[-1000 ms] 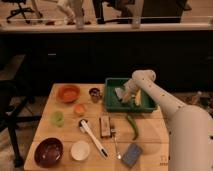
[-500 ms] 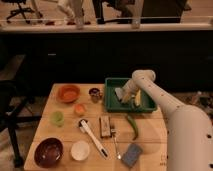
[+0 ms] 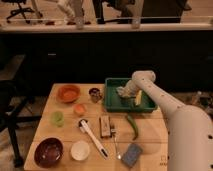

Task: Wipe purple bowl with towel

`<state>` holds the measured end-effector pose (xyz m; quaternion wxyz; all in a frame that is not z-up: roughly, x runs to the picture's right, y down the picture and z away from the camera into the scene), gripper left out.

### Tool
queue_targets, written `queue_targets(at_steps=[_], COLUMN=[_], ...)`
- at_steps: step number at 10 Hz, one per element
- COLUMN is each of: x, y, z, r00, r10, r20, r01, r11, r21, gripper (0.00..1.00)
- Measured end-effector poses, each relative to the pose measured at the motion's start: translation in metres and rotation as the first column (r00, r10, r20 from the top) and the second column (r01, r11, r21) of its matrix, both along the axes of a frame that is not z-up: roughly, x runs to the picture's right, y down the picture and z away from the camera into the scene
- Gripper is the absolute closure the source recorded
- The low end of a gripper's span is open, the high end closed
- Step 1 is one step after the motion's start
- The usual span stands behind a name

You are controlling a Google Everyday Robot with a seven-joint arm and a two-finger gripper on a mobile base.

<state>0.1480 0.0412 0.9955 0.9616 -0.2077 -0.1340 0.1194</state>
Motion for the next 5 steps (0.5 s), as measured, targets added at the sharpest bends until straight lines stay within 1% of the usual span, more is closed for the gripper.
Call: queue_targets(at_steps=[3,5], x=[0.001,0.003], y=[-0.002,-0.01], z=[-0.009,-0.028], r00=[1.0,1.0], r10=[0.006,0.006], r20=[0.0,-0.004], r01=[-0.006,-0.006], r11=[0.9998,0.9987], r21=[0.017,0.051], gripper=[1.0,1.0])
